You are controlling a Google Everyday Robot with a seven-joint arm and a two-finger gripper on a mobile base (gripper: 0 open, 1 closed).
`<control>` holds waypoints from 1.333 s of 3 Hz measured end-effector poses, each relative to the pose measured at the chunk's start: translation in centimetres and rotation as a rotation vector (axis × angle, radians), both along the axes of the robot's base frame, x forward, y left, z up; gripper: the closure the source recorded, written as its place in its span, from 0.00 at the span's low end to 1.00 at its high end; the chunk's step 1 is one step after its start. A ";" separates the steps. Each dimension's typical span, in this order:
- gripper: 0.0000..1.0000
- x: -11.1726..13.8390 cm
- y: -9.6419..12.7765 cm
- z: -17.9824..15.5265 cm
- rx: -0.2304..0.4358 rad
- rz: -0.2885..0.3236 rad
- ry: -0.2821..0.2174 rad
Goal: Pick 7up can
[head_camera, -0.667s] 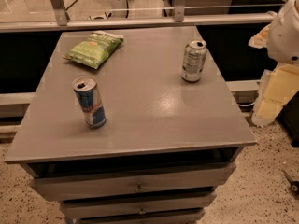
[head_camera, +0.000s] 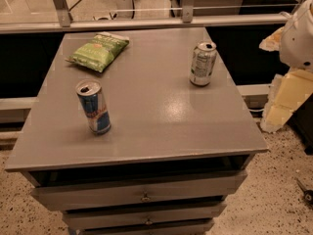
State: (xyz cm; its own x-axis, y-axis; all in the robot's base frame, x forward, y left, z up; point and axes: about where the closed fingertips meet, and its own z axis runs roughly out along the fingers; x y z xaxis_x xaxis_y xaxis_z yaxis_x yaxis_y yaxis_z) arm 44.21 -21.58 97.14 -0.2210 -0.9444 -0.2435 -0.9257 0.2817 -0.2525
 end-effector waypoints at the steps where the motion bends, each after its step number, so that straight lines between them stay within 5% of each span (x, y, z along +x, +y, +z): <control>1: 0.00 1.7 -0.4 -1.6 0.053 -0.006 -0.041; 3: 0.00 11.1 -1.7 -7.5 0.240 -0.102 -0.197; 4: 0.00 15.3 -0.8 -9.5 0.365 -0.125 -0.227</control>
Offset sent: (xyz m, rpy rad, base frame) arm 0.1086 -0.0270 -0.0737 0.2201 -0.2231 -0.0939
